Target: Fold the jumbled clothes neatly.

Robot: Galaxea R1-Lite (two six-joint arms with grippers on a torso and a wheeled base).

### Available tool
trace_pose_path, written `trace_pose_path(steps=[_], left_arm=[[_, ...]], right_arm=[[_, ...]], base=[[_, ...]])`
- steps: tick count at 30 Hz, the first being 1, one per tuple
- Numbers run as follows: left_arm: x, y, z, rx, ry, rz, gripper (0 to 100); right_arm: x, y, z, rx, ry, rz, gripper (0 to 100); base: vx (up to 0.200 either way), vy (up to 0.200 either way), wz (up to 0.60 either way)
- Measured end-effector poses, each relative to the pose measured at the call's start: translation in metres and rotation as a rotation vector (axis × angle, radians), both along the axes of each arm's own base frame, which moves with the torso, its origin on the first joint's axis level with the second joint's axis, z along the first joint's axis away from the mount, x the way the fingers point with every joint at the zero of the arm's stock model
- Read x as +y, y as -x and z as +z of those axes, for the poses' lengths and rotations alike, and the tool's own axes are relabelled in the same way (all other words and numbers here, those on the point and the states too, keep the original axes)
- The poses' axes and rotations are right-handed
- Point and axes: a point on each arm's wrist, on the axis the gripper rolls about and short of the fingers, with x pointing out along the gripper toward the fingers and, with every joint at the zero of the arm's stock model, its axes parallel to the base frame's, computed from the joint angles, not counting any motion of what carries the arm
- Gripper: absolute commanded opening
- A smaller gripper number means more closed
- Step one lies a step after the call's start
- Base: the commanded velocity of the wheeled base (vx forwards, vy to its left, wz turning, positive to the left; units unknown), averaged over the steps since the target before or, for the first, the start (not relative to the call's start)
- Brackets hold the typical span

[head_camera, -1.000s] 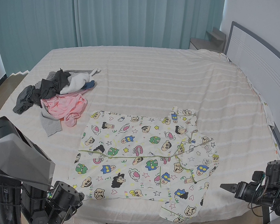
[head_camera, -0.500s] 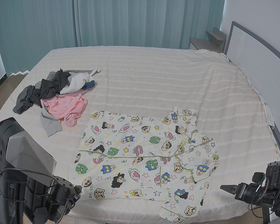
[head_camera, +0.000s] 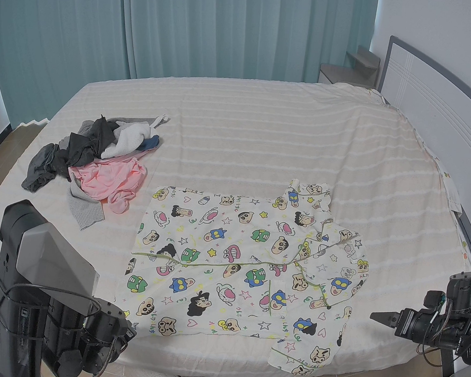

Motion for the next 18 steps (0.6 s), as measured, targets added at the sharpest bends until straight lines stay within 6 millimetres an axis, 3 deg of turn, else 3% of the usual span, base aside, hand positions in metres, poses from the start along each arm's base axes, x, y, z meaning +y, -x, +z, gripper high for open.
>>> trace_pose_path(steps=[18], left_arm=[[-0.001, 0.0, 0.002, -0.01, -0.009, 0.004, 0]], right_arm=[[-0.007, -0.012, -0.022, 0.073, 0.053, 0.01, 100]], base=[[0.0, 0.0, 0.0]])
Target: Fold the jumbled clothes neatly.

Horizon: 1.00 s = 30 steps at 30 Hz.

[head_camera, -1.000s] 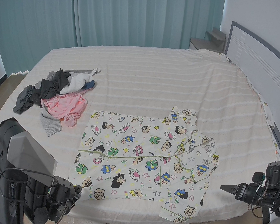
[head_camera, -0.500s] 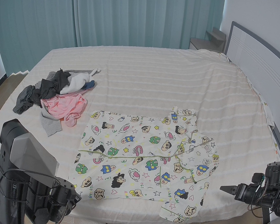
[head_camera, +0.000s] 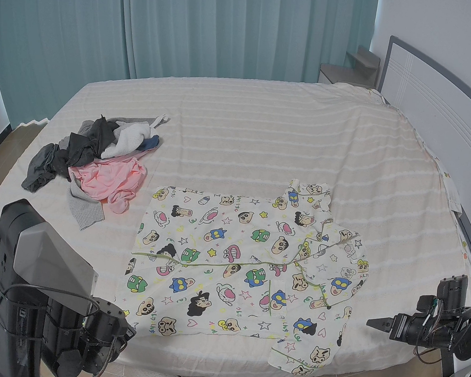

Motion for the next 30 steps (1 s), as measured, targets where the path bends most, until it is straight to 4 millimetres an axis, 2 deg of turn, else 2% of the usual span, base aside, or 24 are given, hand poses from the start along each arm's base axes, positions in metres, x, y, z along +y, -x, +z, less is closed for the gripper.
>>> trace_pose_path(steps=[8, 9, 23, 30], left_arm=[[0.001, 0.002, -0.002, 0.022, -0.014, -0.002, 0], [0.001, 0.002, -0.002, 0.027, -0.016, -0.003, 100], [0.011, 0.001, -0.004, 0.074, -0.083, -0.021, 100], [0.013, -0.007, 0.002, 0.015, -0.102, -0.103, 100]], right_arm=[[-0.001, 0.001, -0.006, 0.016, 0.001, -0.002, 100], [-0.001, 0.001, -0.006, 0.01, 0.001, -0.002, 100], [0.0, -0.001, -0.007, 0.003, -0.001, 0.004, 100], [0.0, -0.001, -0.006, -0.001, -0.002, 0.005, 100]], base=[[0.0, 0.0, 0.0], [0.0, 0.0, 0.0], [0.0, 0.0, 0.0], [0.0, 0.0, 0.0]])
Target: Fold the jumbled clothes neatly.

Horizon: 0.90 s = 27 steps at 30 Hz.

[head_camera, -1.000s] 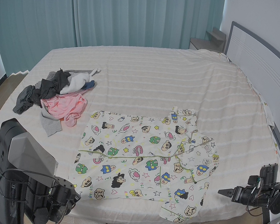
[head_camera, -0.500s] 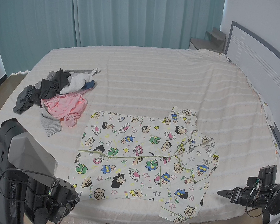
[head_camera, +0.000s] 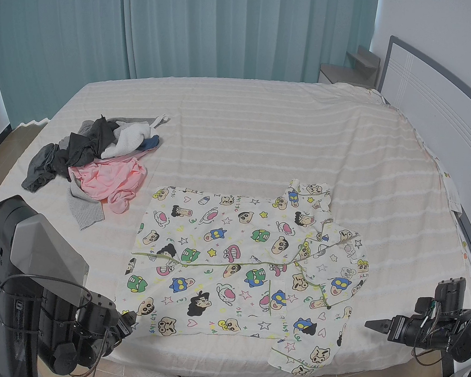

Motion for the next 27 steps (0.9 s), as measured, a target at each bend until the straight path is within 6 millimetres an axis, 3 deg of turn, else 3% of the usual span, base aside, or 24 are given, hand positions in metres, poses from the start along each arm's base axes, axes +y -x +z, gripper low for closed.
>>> trace_pose_path(steps=[6, 26, 27], left_arm=[[-0.001, -0.002, 0.0, 0.007, 0.044, -0.067, 100], [0.002, -0.006, -0.012, 0.019, 0.038, -0.048, 100], [0.002, -0.007, -0.013, 0.018, 0.039, -0.046, 0]], right_arm=[[-0.001, -0.002, 0.002, -0.028, -0.001, -0.005, 100], [-0.001, -0.003, 0.003, -0.039, -0.005, -0.006, 100], [-0.001, -0.003, 0.003, -0.039, -0.005, -0.006, 100]], base=[[0.0, 0.0, 0.0], [0.0, 0.0, 0.0], [0.0, 0.0, 0.0]])
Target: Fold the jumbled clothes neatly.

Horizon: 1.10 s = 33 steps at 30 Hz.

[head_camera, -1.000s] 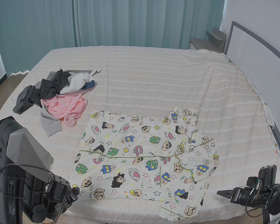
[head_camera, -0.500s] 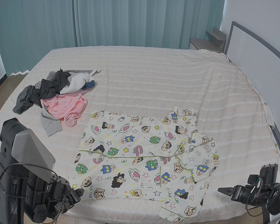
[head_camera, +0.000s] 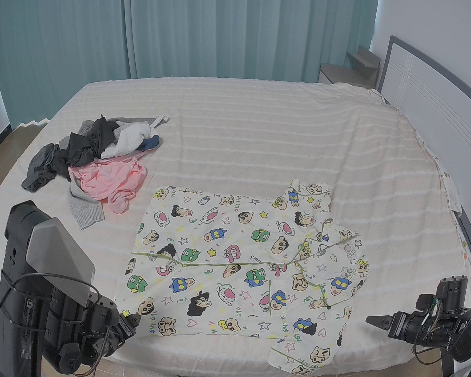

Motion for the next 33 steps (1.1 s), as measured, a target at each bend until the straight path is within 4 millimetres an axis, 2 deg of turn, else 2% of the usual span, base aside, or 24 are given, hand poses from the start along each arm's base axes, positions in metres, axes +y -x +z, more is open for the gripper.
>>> trace_pose_path(steps=[11, 23, 33], left_arm=[[-0.001, -0.005, -0.003, -0.011, 0.005, 0.006, 0], [0.003, 0.002, 0.002, 0.002, 0.004, 0.018, 0], [0.005, -0.001, 0.018, -0.065, 0.044, 0.048, 0]], right_arm=[[0.0, 0.0, 0.0, 0.003, -0.003, -0.005, 100], [0.0, -0.002, -0.008, 0.045, -0.004, 0.009, 100], [0.011, -0.026, -0.029, 0.096, 0.015, 0.064, 100]], base=[[0.0, 0.0, 0.0], [0.0, 0.0, 0.0], [0.0, 0.0, 0.0]])
